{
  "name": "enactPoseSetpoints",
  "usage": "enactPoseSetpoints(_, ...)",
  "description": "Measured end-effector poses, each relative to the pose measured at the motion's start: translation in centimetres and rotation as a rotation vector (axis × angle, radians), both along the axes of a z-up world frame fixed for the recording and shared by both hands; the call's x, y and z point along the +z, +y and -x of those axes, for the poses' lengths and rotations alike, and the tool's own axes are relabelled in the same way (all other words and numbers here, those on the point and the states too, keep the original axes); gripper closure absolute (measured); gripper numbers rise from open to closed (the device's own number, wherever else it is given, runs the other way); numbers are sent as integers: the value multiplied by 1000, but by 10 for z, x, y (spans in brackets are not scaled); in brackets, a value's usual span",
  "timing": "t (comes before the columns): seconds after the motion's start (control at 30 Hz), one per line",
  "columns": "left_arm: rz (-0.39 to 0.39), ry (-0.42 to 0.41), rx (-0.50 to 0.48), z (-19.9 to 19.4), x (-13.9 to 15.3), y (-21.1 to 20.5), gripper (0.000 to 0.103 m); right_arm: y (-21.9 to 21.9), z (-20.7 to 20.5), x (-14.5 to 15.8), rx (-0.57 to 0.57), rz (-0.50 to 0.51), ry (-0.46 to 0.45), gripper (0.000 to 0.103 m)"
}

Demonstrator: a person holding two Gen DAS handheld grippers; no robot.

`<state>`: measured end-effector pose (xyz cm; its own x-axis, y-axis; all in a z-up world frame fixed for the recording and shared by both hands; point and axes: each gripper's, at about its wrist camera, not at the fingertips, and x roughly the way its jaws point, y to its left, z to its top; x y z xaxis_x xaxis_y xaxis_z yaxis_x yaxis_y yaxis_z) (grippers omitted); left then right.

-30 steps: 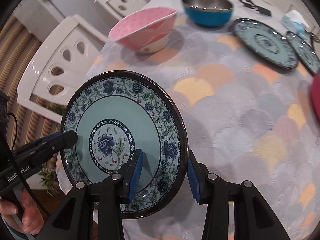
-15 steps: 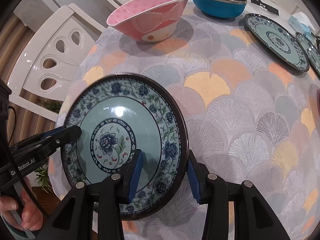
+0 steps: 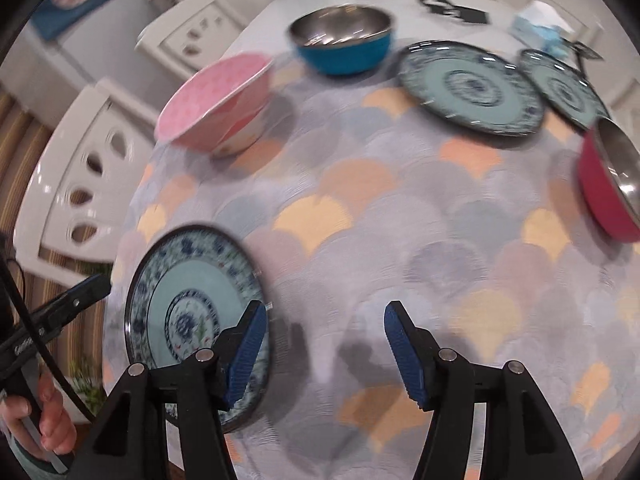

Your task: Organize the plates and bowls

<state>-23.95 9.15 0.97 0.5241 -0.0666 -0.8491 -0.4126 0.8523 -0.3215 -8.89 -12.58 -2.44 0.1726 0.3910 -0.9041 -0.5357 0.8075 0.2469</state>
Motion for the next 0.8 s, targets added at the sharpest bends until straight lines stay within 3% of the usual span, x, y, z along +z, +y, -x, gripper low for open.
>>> enactPoseSetpoints(0.33,9,-32,-70,-74,20,-43,68,-45,-55,32,-68,-51,-47,33)
enactPoseSetpoints(0.53,50,-37,-97,-135,25,-85,64,-72,-119,54,-89,-63,-58,22)
enactPoseSetpoints(0.67,123,-41,-77,-179,21,-100,55,-85,-168,69,-96,-97,-74,22)
enactPoseSetpoints(0.8,170,-44,-3,-217,10,-105,49,-91,-226,71,-140,-46,-59,24)
